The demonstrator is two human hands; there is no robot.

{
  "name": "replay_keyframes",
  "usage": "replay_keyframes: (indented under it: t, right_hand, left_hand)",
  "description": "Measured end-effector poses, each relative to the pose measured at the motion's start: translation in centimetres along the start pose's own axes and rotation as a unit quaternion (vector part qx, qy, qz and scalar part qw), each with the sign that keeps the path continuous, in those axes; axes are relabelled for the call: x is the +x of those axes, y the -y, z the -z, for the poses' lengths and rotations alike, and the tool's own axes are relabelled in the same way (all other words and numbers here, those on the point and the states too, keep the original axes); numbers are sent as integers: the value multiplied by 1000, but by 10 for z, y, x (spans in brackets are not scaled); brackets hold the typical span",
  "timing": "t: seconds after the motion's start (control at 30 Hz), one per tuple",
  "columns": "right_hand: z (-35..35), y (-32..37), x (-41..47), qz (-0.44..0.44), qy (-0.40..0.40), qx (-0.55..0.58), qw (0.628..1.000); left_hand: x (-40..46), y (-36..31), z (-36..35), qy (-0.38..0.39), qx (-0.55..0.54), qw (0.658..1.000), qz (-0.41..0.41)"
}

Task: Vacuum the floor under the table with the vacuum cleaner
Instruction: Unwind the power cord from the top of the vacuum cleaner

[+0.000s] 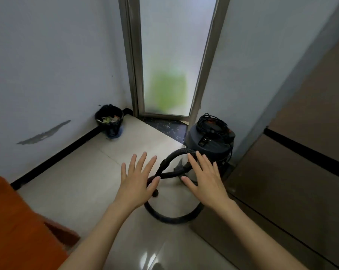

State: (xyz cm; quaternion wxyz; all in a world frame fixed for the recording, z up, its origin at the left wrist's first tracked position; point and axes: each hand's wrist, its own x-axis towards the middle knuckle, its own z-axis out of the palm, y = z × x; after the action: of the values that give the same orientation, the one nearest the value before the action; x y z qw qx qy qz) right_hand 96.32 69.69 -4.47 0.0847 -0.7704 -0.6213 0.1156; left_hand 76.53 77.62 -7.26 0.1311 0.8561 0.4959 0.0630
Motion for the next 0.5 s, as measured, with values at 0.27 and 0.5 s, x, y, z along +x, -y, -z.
replay_keyframes:
  t: [0.27, 0.5]
  right_hand:
    - [2, -20, 105, -39, 24, 19, 999]
    - [-11, -45, 202, -67, 27, 41, 997]
  left_hand:
    - [99, 9, -10, 38, 15, 999, -14]
    - [188, 20, -13, 55, 32, 998, -12]
